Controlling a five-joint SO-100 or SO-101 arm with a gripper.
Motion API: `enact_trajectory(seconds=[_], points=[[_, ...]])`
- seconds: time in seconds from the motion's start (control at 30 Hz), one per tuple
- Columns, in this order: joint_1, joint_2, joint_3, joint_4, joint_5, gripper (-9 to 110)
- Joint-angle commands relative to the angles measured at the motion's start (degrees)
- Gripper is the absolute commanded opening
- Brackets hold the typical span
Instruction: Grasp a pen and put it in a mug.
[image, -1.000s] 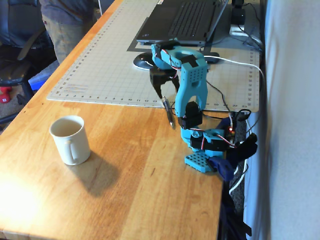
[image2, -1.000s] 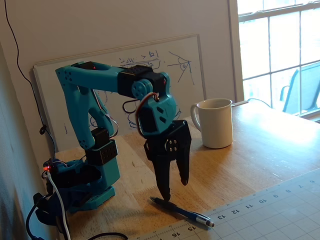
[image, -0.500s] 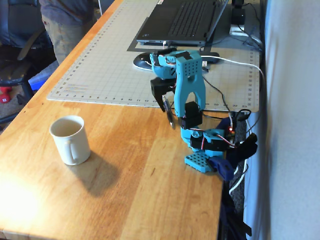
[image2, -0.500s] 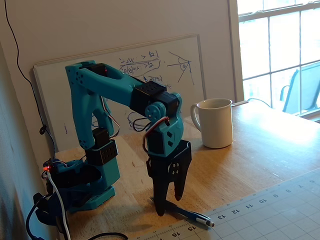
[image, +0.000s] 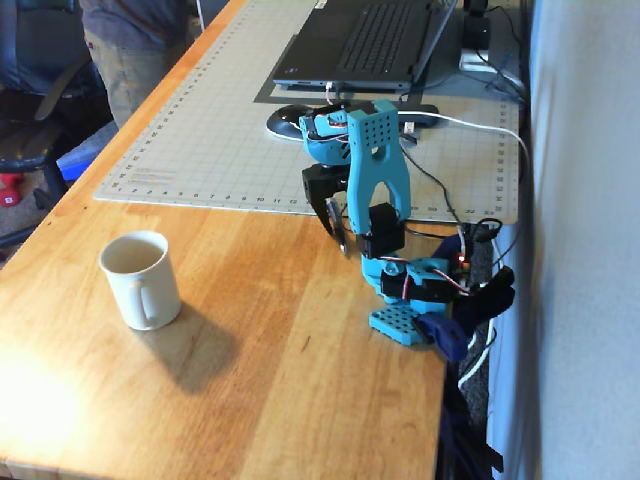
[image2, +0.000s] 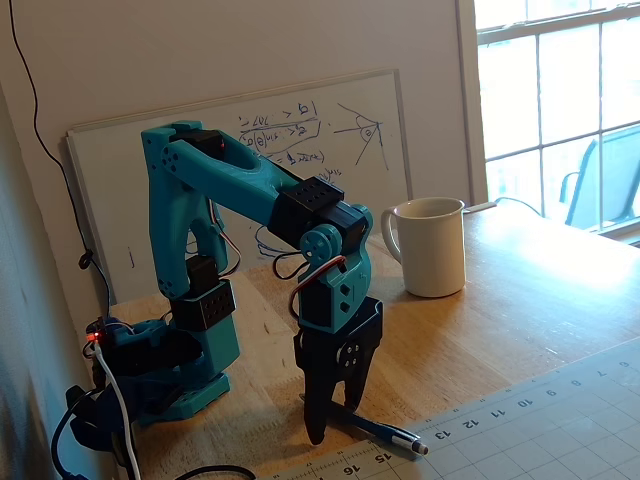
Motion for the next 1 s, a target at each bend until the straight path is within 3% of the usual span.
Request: enact_trajectory(seconds=[0.0, 0.47, 0.97], points=[[-0.5, 0.9, -3.1, -0.2, -0.3, 25], [-0.5, 0.8, -3.0, -0.2, -0.3, 9], [-0.8, 1.9, -3.9, -0.2, -0.2, 3]])
